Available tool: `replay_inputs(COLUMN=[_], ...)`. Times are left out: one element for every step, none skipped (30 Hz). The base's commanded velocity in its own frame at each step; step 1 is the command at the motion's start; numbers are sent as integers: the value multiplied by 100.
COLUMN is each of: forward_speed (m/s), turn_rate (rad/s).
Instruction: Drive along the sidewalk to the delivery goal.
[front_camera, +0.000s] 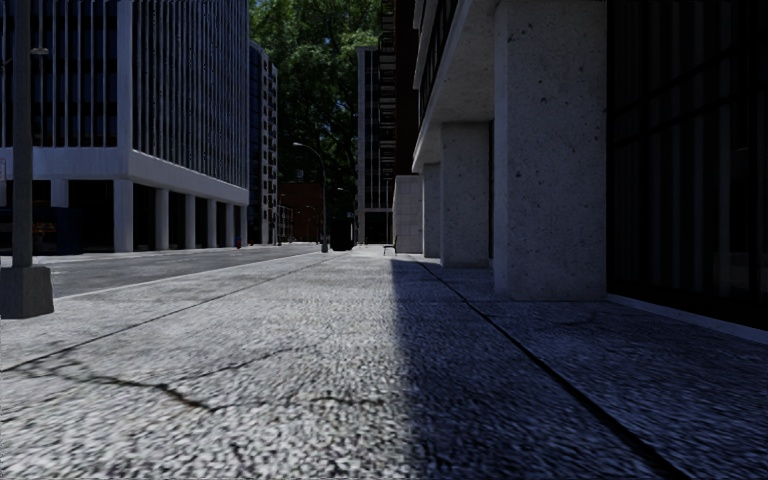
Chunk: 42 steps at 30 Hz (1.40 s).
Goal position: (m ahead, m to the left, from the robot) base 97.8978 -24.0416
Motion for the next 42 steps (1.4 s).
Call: replay_inputs(forward_speed=[200,200,200,200,200,200,200,200,200,200,200,200,200,200,200,200,200,200,200,200,200,200,200,200,200,200,200,200,200,200,200,200,200,200,200,200,200,200,200,200,200,200], turn_rate=[0,0,0,0,0,0,0,0,0,0,0,0,0,0,0,0,0,0,0,0,0,0,0,0,0,0,0,0,0,0,0,0,0,0,0,0,0,0,0,0,0,0])
